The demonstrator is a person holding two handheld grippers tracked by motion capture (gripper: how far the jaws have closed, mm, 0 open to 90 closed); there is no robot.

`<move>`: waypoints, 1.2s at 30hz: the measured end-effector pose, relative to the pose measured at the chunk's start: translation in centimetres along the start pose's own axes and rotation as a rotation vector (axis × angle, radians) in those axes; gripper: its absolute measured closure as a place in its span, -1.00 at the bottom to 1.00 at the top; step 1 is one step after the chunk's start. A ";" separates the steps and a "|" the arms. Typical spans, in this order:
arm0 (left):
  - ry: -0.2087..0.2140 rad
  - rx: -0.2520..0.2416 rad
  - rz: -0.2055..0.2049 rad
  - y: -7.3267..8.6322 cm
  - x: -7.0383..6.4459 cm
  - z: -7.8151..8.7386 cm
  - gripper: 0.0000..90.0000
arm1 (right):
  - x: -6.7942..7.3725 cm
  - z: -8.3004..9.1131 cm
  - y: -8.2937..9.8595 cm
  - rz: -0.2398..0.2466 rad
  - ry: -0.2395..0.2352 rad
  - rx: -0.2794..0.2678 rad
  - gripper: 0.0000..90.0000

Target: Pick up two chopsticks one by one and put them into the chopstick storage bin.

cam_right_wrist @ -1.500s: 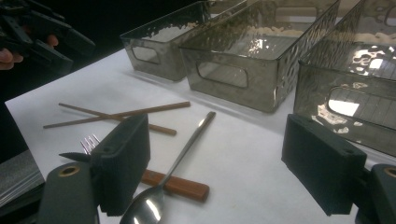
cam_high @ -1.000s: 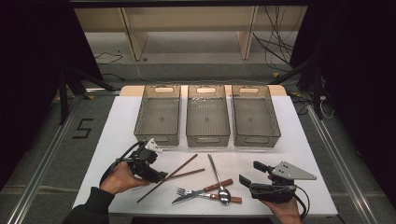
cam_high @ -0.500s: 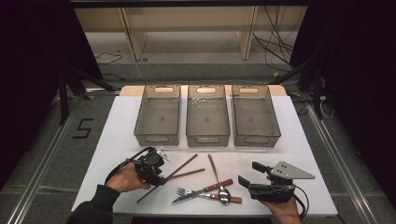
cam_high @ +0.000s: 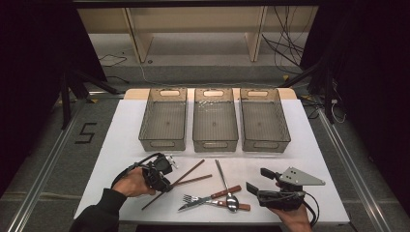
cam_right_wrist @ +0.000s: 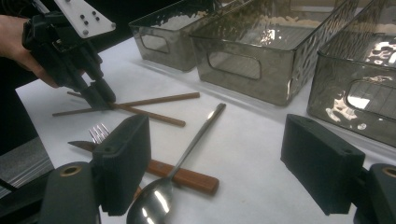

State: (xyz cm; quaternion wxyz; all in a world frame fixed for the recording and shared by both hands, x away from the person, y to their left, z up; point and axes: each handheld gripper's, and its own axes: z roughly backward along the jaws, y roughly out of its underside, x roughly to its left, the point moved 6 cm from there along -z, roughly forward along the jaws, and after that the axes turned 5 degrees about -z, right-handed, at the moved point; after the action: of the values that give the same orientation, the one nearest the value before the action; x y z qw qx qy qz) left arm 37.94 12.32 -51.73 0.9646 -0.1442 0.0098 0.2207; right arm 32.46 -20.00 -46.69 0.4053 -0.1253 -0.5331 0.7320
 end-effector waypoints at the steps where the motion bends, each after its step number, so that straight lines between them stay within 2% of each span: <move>1: -0.001 -0.005 0.004 -0.1 0.0 -0.1 0.69 | 0.0 0.0 0.0 0.000 0.000 0.001 -0.44; 10: 0.020 -0.007 -0.015 -0.2 -0.2 0.1 0.86 | 0.0 0.0 0.0 -0.003 -0.003 0.005 -0.44; 15: 0.024 -0.006 -0.013 -0.1 -0.2 0.1 0.88 | 0.0 -0.1 0.1 -0.001 -0.004 0.008 -0.44; 20: 0.027 -0.028 -0.006 -0.3 -0.2 0.6 0.88 | 0.0 -0.1 0.1 -0.002 -0.005 0.008 -0.44; 22: 0.033 -0.049 0.000 -0.4 -0.3 1.0 0.88 | 0.0 -0.1 0.1 -0.001 -0.005 0.010 -0.44; 26: 0.018 -0.086 0.005 -0.5 -0.1 2.2 0.88 | 0.1 -0.1 0.1 0.002 -0.008 0.012 -0.44; 30: -0.012 -0.163 0.025 -0.8 0.4 3.9 0.88 | 0.1 -0.1 0.1 -0.001 -0.007 0.009 -0.44; 36: -0.069 -0.290 0.097 -1.2 1.8 6.6 0.88 | 0.1 0.0 0.1 0.002 -0.009 0.004 -0.44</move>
State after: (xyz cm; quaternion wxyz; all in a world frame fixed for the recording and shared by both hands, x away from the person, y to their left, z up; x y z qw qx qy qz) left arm 39.78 13.90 -45.20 0.9215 -0.2738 -0.0483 0.2711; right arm 32.36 -19.87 -46.73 0.4027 -0.1217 -0.5331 0.7341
